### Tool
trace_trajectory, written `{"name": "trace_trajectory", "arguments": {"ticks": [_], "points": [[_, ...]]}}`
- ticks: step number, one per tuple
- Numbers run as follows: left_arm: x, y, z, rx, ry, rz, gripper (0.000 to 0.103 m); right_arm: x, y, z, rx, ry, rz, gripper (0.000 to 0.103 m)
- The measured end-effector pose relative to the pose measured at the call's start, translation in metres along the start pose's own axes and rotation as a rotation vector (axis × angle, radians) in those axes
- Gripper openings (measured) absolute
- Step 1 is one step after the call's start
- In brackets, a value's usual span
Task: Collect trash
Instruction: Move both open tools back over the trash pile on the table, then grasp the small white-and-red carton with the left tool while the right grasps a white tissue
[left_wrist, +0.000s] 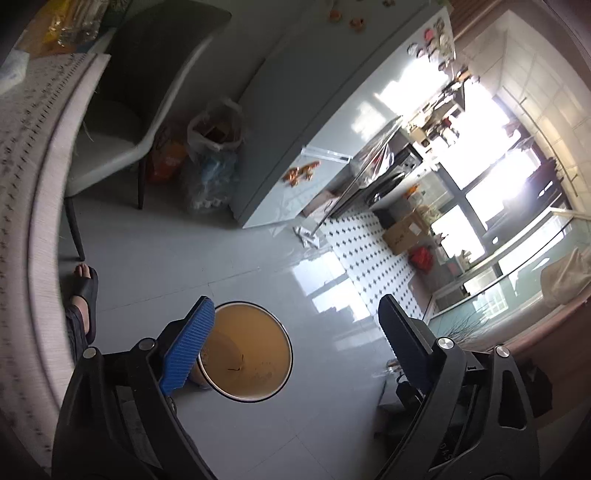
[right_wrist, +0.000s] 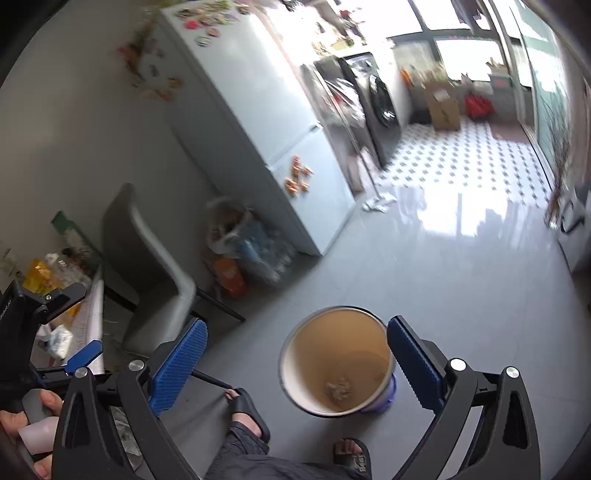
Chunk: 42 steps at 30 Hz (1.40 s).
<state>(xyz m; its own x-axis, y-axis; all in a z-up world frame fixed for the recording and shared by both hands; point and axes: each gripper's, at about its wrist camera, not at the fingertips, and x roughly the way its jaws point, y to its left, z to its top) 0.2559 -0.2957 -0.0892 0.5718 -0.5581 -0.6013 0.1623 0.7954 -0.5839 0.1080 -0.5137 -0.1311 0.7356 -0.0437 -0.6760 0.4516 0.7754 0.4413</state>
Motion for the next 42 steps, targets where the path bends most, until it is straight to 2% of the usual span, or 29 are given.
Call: {"name": "trace_trajectory", "arguments": {"ticks": [4,6,14,22,26,33,42], "points": [[-0.051,0.010,0.012,0.012,-0.065,0.003,0.097,-0.021,0.043,0.001,-0.049,-0.019,0.034,0.096],[-0.078,0.017,0.017,0.027,-0.119,0.021,0.097,-0.030,0.061,0.001,-0.078,-0.028,0.047,0.096],[-0.150,0.054,0.031,0.006,-0.240,0.092,0.097,-0.059,0.135,-0.009,-0.193,-0.038,0.129,0.096],[-0.204,0.094,0.037,-0.028,-0.357,0.238,0.097,-0.070,0.191,-0.024,-0.269,-0.051,0.175,0.096],[-0.234,0.111,0.033,-0.048,-0.443,0.355,0.097,-0.073,0.215,-0.034,-0.318,-0.059,0.175,0.096],[-0.275,0.143,0.028,-0.020,-0.503,0.374,0.097,-0.071,0.264,-0.058,-0.385,-0.029,0.235,0.096],[-0.319,0.199,0.024,-0.100,-0.534,0.389,0.097,-0.067,0.322,-0.095,-0.498,0.048,0.331,0.096]]}}
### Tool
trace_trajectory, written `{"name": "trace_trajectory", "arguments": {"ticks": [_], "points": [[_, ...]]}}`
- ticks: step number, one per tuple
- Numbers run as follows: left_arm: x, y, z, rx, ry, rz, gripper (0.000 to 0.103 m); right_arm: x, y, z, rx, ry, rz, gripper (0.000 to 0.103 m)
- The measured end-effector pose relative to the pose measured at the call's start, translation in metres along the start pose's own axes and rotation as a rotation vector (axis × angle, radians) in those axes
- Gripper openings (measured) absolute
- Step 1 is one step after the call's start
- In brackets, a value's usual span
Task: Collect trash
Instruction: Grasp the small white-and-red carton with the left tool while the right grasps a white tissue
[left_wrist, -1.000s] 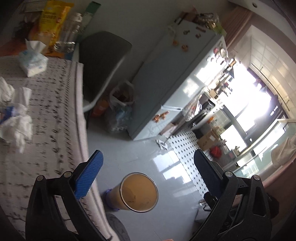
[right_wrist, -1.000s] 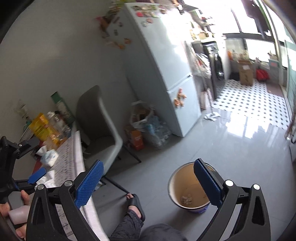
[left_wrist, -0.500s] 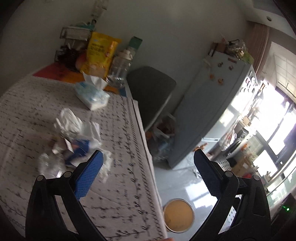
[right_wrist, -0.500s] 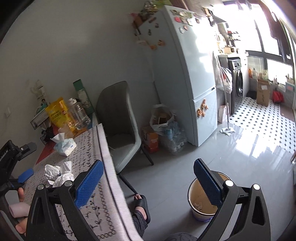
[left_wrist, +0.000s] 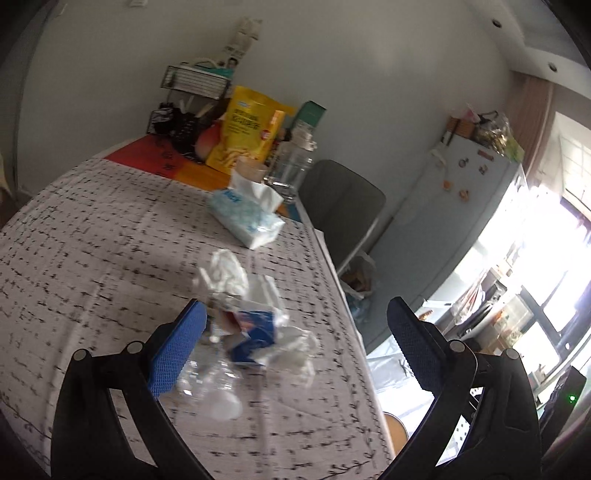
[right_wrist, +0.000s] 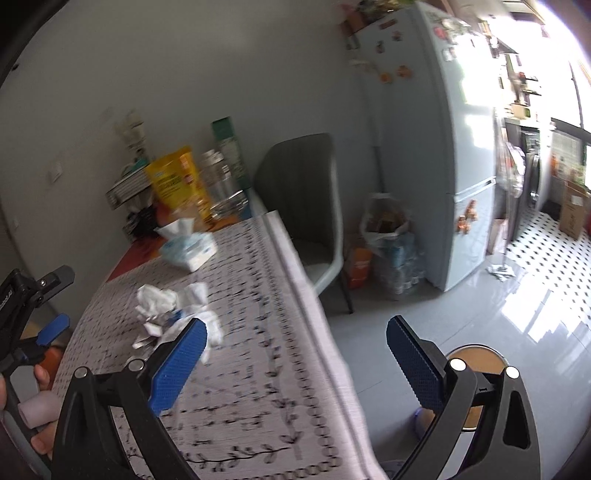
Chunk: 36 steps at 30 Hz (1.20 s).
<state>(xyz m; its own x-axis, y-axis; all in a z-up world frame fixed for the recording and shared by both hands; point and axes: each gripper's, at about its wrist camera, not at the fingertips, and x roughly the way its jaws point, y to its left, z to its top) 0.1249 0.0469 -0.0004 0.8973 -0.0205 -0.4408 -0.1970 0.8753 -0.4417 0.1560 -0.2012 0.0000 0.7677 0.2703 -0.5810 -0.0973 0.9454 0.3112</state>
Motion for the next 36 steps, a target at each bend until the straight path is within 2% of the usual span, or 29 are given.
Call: {"name": "trace_trajectory", "arguments": {"ticks": [9,11,15,21,27,30,31,32,33,34,36], "points": [[-0.008,0.069,0.016,-0.063,0.005,0.051,0.097,0.031,0.057,-0.003,-0.083,0.084,0.106,0.096],[-0.006,0.088,0.019,-0.099,0.015,0.075,0.097,0.041,0.068,-0.004,-0.084,0.099,0.118,0.095],[0.004,0.117,0.019,-0.164,0.050,0.077,0.097,0.063,0.084,-0.008,-0.087,0.141,0.127,0.092],[0.024,0.137,0.010,-0.215,0.097,0.070,0.097,0.105,0.101,-0.019,-0.093,0.215,0.136,0.091],[0.044,0.139,0.004,-0.237,0.124,0.056,0.097,0.143,0.110,-0.019,-0.093,0.254,0.175,0.090],[0.053,0.136,0.004,-0.248,0.127,0.044,0.095,0.165,0.112,-0.018,-0.064,0.290,0.208,0.075],[0.057,0.134,0.004,-0.246,0.133,0.040,0.093,0.172,0.111,-0.018,-0.054,0.311,0.223,0.061],[0.061,0.131,0.005,-0.242,0.141,0.037,0.089,0.178,0.111,-0.020,-0.052,0.337,0.238,0.035],[0.067,0.127,0.005,-0.236,0.152,0.031,0.084,0.182,0.111,-0.021,-0.055,0.355,0.246,0.019],[0.072,0.123,0.005,-0.231,0.163,0.027,0.078,0.185,0.109,-0.022,-0.060,0.369,0.247,0.012],[0.083,0.114,0.003,-0.218,0.189,0.009,0.070,0.181,0.104,-0.020,-0.054,0.341,0.241,0.008]]}}
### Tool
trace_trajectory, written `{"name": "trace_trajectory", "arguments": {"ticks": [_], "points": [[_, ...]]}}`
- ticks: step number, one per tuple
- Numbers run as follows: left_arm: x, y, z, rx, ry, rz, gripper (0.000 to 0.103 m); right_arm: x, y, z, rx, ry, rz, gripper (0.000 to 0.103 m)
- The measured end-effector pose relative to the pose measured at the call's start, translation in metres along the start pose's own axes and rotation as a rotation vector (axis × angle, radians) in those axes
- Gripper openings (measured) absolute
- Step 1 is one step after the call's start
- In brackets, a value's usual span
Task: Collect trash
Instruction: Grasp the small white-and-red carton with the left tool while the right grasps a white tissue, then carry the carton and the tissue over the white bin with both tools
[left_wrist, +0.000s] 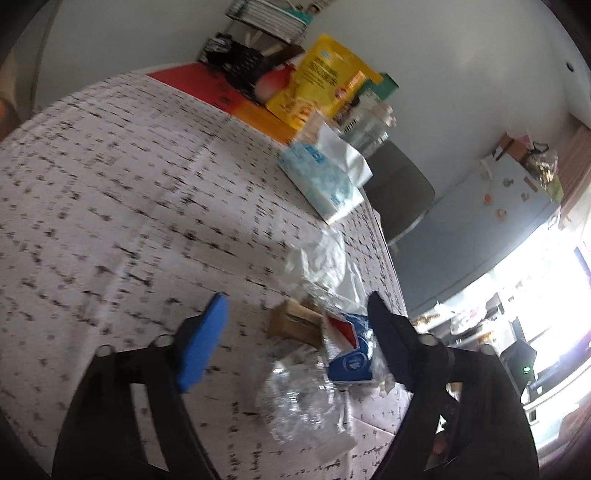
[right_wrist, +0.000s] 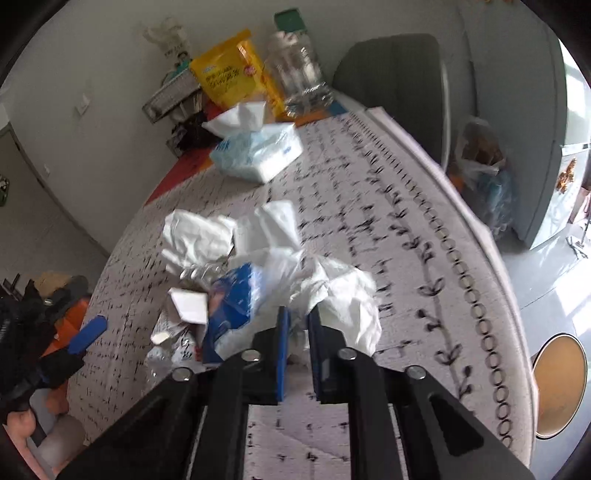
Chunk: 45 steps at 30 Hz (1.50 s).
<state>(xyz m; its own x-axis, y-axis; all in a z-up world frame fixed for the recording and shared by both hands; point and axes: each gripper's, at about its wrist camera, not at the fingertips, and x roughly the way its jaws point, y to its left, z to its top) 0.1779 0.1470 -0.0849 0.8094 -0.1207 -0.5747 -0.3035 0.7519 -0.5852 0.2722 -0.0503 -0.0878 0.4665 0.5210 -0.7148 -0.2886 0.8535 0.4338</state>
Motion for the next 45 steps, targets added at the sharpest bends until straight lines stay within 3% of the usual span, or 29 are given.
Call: {"name": "trace_trajectory", "arguments": {"ticks": [3,7,15,19,25,38,45], "points": [[0.017,-0.010,-0.006,0.014,0.037,-0.006,0.061,-0.011,-0.004,0.001,-0.009,-0.026,0.017,0.007],[0.038,-0.025,-0.015,0.060,0.076,0.025,0.061,-0.022,-0.014,0.003,0.003,-0.034,0.034,0.007],[0.056,-0.062,-0.030,0.215,0.083,0.171,0.059,-0.033,-0.033,-0.002,0.015,-0.034,0.057,0.007],[0.059,-0.070,-0.038,0.259,0.084,0.238,0.029,-0.034,-0.037,-0.006,0.004,-0.022,0.058,0.007],[0.047,-0.070,-0.038,0.235,0.069,0.200,0.024,-0.047,-0.040,-0.008,0.008,-0.034,0.059,0.007],[-0.034,-0.076,-0.031,0.200,-0.115,0.097,0.024,-0.091,-0.025,-0.028,-0.008,-0.104,0.068,0.007],[-0.059,-0.084,-0.035,0.201,-0.155,0.052,0.024,-0.113,-0.019,-0.039,-0.018,-0.133,0.074,0.007]]}}
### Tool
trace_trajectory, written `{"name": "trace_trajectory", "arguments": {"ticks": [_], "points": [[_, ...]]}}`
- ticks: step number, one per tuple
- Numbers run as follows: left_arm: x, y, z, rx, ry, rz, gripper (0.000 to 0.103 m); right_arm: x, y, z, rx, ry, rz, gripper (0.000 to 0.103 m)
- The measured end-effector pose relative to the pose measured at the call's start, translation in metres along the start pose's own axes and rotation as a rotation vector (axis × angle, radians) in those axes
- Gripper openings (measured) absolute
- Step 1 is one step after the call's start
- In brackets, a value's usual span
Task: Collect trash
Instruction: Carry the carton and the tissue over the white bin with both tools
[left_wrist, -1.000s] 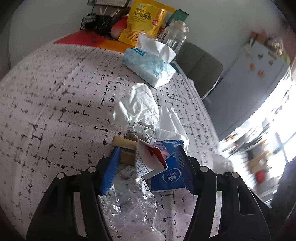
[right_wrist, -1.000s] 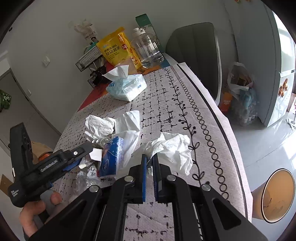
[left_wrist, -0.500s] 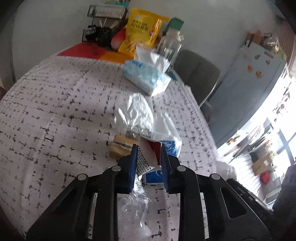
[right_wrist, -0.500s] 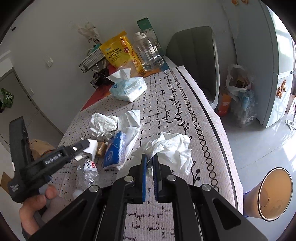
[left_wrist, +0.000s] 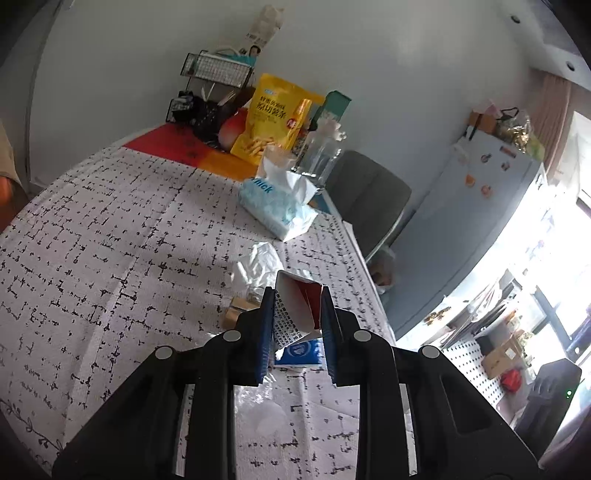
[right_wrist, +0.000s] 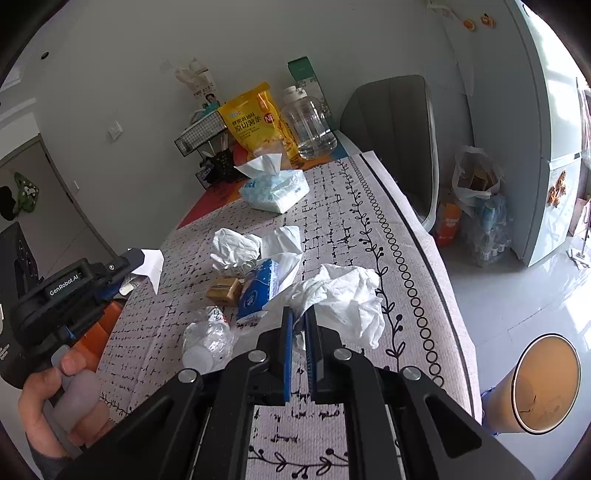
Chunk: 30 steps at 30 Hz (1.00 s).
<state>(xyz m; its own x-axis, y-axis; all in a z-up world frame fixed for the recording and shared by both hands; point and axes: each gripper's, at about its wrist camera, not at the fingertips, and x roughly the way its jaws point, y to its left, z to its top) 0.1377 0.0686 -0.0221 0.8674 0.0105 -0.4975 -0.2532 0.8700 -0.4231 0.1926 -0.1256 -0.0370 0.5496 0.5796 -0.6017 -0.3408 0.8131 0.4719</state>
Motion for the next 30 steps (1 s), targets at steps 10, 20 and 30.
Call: {"name": "trace_trajectory", "arguments": {"ticks": [10,20,30], "points": [[-0.002,-0.038,-0.012,0.045,0.020,-0.078,0.024,-0.042,-0.022,0.000,0.029,-0.068,-0.045,0.007],[0.017,-0.099,-0.036,0.132,0.081,-0.143,0.024,-0.073,-0.071,-0.003,0.101,-0.110,-0.095,0.007],[0.057,-0.190,-0.071,0.244,0.177,-0.242,0.024,-0.118,-0.155,-0.011,0.233,-0.170,-0.196,0.007]]}}
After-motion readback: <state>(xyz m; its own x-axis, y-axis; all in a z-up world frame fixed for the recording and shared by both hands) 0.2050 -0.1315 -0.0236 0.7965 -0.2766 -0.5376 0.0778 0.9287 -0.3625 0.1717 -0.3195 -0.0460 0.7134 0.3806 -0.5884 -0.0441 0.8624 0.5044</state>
